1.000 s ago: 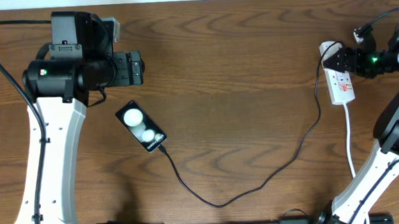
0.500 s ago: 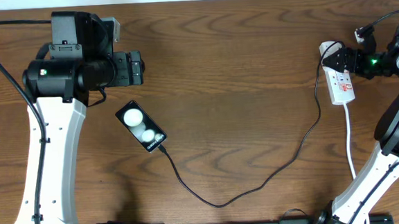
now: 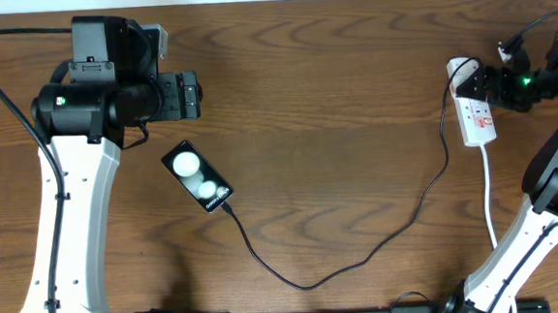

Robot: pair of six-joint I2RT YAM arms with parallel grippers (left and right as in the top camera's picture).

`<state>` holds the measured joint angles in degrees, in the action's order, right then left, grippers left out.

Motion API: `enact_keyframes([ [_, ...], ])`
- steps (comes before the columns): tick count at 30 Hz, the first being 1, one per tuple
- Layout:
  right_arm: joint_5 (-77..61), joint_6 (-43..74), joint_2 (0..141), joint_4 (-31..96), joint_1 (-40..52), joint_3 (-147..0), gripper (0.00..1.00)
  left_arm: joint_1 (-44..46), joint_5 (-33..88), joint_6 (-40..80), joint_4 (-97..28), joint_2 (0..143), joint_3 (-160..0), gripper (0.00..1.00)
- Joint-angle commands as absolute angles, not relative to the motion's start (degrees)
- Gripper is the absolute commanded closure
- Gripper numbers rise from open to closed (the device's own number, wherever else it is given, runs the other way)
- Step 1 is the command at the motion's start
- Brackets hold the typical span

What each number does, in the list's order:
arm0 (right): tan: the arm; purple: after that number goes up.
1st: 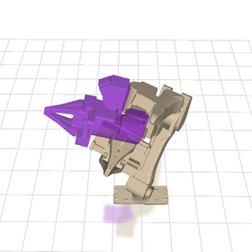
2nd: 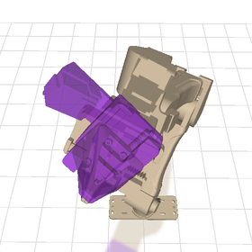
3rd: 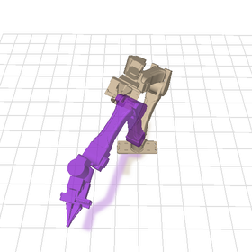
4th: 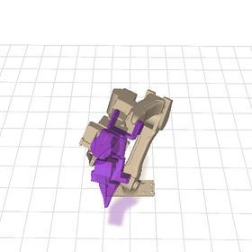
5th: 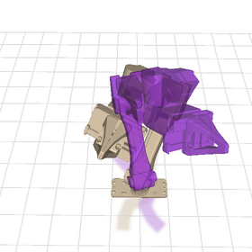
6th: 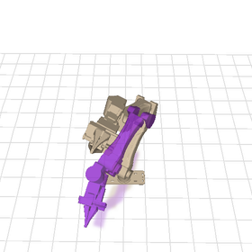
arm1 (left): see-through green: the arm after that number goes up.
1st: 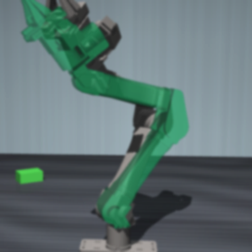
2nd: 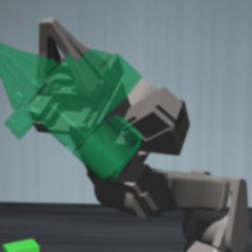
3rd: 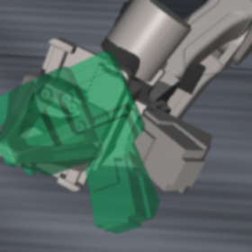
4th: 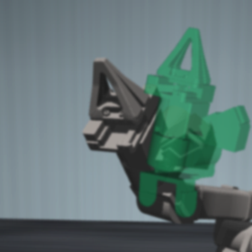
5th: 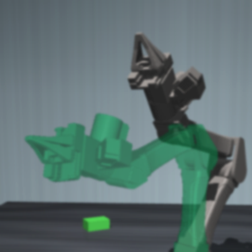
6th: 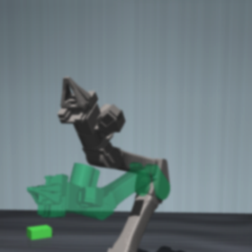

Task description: Plug charger to phone and switch on socket

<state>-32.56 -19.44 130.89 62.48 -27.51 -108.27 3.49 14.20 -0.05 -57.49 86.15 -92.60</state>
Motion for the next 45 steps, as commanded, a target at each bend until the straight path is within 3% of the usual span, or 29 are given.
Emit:
enact_keyframes([
  [1, -31.2, -19.2, 131.6, 62.8, -27.1, -110.7, 0.01, 3.3, 13.6, -0.9, -57.6, 86.1, -93.4, 0.09],
  [33, -33.1, -14.6, 131.6, 63.9, -22.1, -108.8, 0.01, 3.3, 13.6, -0.8, -57.6, 86.1, -93.4, 0.09],
  [39, -38.3, -14.3, 131.6, 56.9, -22.0, -102.4, 0.01, 3.3, 13.6, -0.8, -57.6, 86.1, -93.4, 0.09],
  [45, -32.6, -13.3, 131.6, 55.0, -22.1, -101.0, 0.01, 3.3, 13.6, -0.9, -57.6, 86.1, -93.4, 0.09],
])
